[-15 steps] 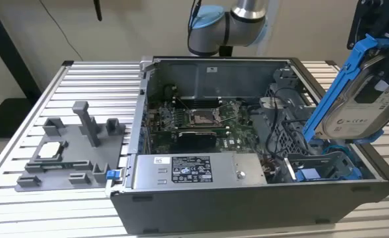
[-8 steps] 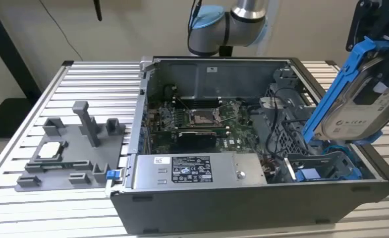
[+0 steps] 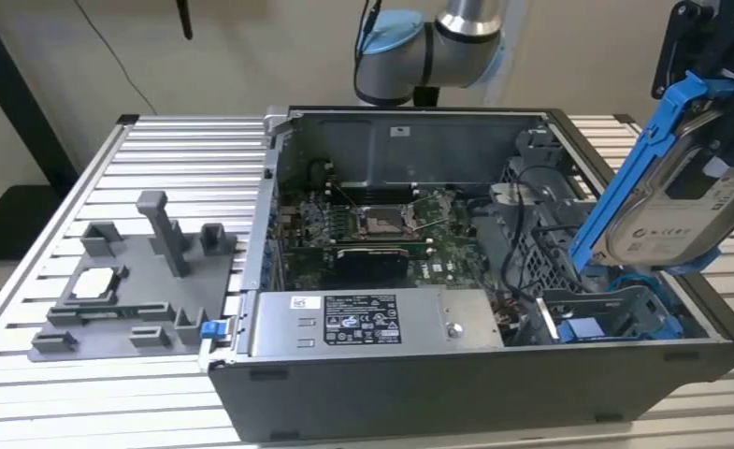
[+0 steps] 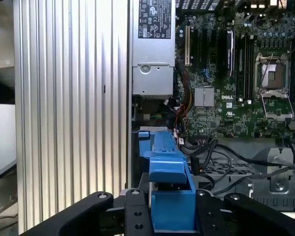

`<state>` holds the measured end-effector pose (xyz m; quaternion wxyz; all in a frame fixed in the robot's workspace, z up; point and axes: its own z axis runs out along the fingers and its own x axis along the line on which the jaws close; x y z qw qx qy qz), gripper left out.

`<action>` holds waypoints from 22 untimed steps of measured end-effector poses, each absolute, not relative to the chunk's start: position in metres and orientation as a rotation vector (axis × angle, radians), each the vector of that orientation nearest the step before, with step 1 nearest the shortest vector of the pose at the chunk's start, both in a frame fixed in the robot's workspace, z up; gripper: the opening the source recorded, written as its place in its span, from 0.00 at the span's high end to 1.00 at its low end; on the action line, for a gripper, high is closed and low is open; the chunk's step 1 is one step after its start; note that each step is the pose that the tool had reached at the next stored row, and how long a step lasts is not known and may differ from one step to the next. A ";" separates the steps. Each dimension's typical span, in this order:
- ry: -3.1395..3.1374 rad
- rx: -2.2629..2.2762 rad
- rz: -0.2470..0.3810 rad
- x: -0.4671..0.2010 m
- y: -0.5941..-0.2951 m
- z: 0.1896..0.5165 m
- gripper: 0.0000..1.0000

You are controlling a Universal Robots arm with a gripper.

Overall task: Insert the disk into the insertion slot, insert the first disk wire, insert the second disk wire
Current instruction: 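Insert the disk into the insertion slot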

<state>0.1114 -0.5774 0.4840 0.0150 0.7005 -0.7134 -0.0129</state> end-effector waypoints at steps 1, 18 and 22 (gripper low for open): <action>-2.220 2.180 -0.040 0.111 -0.577 0.484 1.00; -2.220 2.180 -0.040 0.112 -0.577 0.465 1.00; -2.220 2.180 -0.040 0.112 -0.577 0.460 1.00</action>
